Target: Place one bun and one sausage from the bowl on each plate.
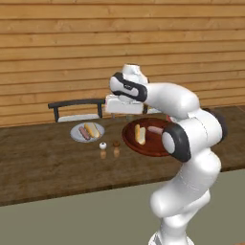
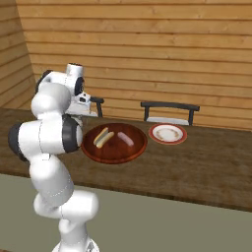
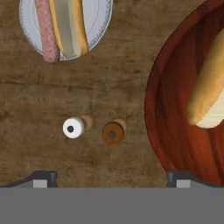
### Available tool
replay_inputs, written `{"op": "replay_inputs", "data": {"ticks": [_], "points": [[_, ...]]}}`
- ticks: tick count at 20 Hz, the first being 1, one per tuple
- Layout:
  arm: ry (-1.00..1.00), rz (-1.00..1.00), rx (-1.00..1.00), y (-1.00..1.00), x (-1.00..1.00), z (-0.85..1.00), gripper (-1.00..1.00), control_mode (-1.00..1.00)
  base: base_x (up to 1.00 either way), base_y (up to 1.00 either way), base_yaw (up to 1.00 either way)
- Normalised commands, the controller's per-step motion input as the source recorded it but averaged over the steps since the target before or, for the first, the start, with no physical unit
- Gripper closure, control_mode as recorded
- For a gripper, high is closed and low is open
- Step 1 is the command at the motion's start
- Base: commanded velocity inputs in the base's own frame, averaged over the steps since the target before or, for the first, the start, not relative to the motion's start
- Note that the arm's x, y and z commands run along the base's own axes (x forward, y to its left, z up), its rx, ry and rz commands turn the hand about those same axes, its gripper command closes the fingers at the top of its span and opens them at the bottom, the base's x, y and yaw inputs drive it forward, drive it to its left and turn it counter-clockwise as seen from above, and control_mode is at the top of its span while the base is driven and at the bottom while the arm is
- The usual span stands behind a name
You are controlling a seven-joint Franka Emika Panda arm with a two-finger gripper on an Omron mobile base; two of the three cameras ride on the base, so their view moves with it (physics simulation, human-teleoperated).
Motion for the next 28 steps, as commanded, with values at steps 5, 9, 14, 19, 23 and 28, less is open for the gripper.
{"op": "replay_inputs", "data": {"ticks": [5,9,14,19,23,28], "points": [[0.10,-0.37,0.00,-1.00,-0.42,0.31,-1.00,-1.00,0.00,0.00,0.00],[0.27,-0.22,-0.01,-1.00,0.50,-0.05,-1.00,-1.00,0.00,0.00,0.00],[0.02,-0.01,-0.22,-0.37,0.67,-0.50,-1.00,-1.00,0.00,0.00,0.00],[0.03,0.00,-0.17,0.02,0.30,-0.70,-1.00,-1.00,0.00,0.00,0.00],[0.00,0.00,0.00,0.00,0.71,-0.49,-1.00,-1.00,0.00,0.00,0.00],[0.00,0.00,0.00,0.04,0.38,-0.55,-1.00,-1.00,0.00,0.00,0.00]]}}
